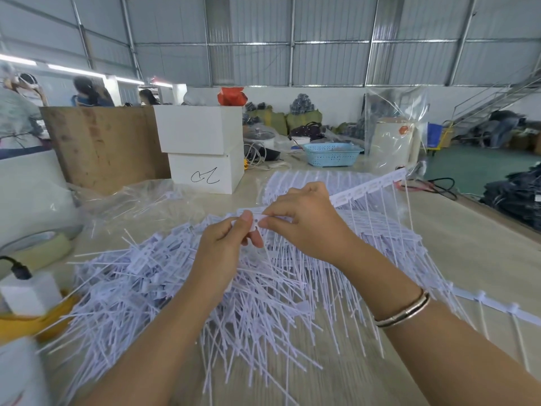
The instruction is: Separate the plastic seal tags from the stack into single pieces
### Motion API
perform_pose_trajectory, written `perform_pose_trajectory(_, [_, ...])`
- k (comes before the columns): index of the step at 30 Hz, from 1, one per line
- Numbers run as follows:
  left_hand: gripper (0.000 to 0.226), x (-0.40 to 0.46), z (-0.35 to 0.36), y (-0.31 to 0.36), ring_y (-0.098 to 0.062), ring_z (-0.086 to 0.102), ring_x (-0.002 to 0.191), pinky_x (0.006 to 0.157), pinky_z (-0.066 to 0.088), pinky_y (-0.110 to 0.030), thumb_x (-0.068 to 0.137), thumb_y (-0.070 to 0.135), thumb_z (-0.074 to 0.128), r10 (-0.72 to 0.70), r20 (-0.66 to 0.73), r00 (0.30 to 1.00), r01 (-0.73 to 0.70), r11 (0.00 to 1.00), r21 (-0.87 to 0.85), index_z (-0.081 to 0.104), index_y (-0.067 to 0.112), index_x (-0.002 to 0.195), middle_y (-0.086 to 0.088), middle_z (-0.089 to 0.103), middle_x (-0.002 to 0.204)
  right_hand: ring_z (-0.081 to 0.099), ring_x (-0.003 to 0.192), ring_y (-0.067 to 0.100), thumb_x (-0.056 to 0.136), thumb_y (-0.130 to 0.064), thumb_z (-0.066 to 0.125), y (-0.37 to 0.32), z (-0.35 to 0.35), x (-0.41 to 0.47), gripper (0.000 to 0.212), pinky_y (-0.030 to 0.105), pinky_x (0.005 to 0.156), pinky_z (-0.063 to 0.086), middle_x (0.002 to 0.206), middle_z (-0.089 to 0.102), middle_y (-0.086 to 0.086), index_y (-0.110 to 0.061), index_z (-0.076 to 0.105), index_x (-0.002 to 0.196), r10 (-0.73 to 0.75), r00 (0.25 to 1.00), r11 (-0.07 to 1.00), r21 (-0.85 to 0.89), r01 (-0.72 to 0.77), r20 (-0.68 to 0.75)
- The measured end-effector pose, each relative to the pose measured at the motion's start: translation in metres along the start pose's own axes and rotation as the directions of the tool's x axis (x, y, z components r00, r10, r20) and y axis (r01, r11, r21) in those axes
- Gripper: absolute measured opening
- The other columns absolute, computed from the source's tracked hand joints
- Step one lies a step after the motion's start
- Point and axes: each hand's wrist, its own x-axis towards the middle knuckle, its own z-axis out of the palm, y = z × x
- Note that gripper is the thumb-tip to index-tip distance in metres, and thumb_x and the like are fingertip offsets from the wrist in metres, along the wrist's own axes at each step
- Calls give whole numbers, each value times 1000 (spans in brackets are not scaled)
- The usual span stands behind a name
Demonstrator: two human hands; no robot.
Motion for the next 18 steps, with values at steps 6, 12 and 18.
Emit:
perform_pose_trajectory(6, [50, -3, 3, 0, 4, 50, 62, 68, 33, -28, 89, 50, 44, -57, -5, 998, 56, 998, -25, 67, 20, 56, 16, 57, 61, 50, 73, 10, 89, -31, 62, 3, 12, -4, 20, 35, 82, 19, 70, 64, -7, -19, 74, 78, 2, 995, 998, 62, 4, -96])
perform_pose_trajectory(12, [46, 7, -13, 0, -17, 59, 72, 74, 44, -40, 95, 48, 47, -121, -154, 981, 122, 993, -4, 66, 24, 60, 2, 63, 68, 51, 73, -2, 90, -32, 61, 8, 3, -3, 17, 33, 83, 19, 84, 65, -14, -21, 73, 91, 45, 993, 988, 153, -28, -108])
perform_pose_trajectory(18, [35, 6, -13, -11, -19, 53, 91, 89, 24, -35, 85, 54, 55, 194, -272, 942, 10, 797, 604, 57, 20, 94, 7, 58, 88, 41, 76, -8, 89, -37, 61, 6, 4, -3, 32, 25, 81, 14, 84, 39, -29, -22, 56, 116, -2, 999, 1000, -9, 2, -43])
